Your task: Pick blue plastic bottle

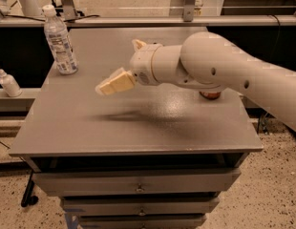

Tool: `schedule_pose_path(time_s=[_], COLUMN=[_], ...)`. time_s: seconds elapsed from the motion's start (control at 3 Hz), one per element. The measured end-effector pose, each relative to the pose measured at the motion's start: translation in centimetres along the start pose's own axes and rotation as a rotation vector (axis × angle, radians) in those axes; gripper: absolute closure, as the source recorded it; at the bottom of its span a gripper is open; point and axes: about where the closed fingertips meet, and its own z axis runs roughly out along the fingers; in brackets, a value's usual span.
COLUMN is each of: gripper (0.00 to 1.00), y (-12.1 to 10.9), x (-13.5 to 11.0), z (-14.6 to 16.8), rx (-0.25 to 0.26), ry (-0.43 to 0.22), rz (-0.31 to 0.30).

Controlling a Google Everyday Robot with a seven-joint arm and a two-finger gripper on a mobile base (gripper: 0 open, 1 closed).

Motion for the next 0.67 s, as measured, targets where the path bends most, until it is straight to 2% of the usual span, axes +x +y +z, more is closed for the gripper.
schedule_pose_path(time_s=[0.33,0.67], gripper=[0.0,0.0], y=[-2.1,-4.0], x=[-0.3,0.0], z=[2.9,5.9], rx=[0.045,0.072], ry=[-0.024,-0.036], rz=[-0.023,-0.017])
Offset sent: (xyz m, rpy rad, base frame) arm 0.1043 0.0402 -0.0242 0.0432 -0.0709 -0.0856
